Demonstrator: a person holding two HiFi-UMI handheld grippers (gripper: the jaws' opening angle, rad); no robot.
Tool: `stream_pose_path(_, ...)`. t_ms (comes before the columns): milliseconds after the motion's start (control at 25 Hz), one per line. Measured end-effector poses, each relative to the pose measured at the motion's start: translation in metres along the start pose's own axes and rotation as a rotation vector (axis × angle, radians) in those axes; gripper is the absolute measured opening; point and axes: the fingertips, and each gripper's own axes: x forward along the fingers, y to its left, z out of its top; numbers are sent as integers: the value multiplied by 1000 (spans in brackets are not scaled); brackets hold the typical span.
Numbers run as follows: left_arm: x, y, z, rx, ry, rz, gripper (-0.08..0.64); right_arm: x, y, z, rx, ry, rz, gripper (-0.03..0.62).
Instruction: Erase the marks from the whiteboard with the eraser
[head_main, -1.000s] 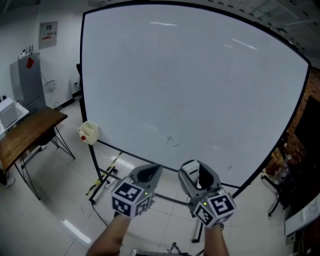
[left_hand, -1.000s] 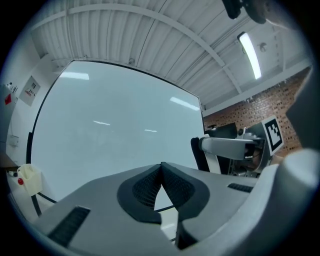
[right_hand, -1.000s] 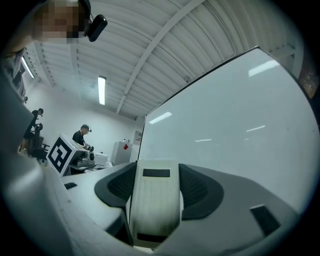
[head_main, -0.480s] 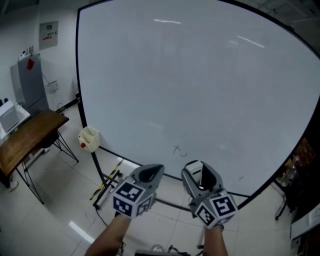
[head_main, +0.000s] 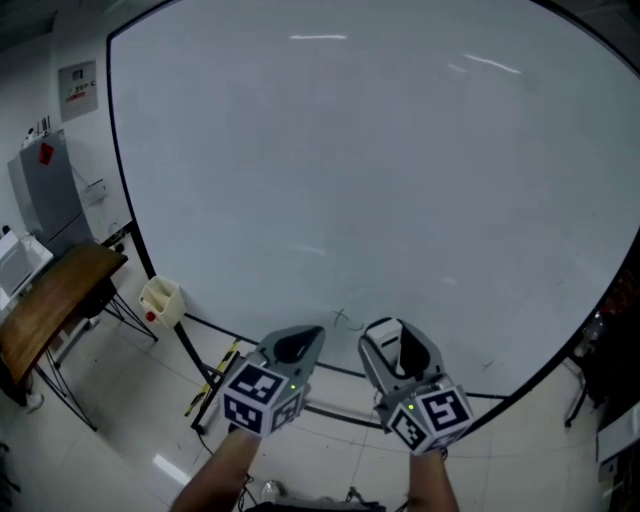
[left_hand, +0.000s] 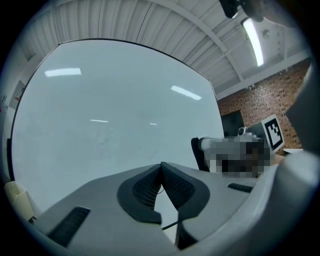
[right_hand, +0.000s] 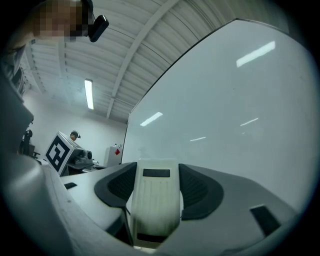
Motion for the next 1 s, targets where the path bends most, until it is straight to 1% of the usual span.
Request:
stream_pose_path(160, 17, 9, -1, 17, -14, -42, -8, 6, -13, -7, -15, 4, -80, 265)
stream_pose_path(240, 21, 14, -5, 18, -19, -66, -8, 9, -17, -12, -38, 14, -145, 265)
stream_pose_path(360, 25, 20, -10, 6, -16, -103, -8, 10, -27, -20, -75, 27, -270, 265)
stream_pose_path(480, 28, 29, -15, -1, -21, -135, -8, 14, -31, -26, -92, 21, -343, 265)
stream_pose_path(640, 32, 45, -23, -3, -24, -145, -8, 22, -34, -37, -135, 21, -373, 265)
stream_pose_path(880, 38, 52, -33, 20, -16, -134, -8, 23, -44, -40, -203, 19, -414, 265)
stream_pose_path(1000, 39, 53, -32, 20, -20, -131, -8, 25, -48, -43, -212, 13, -427, 265)
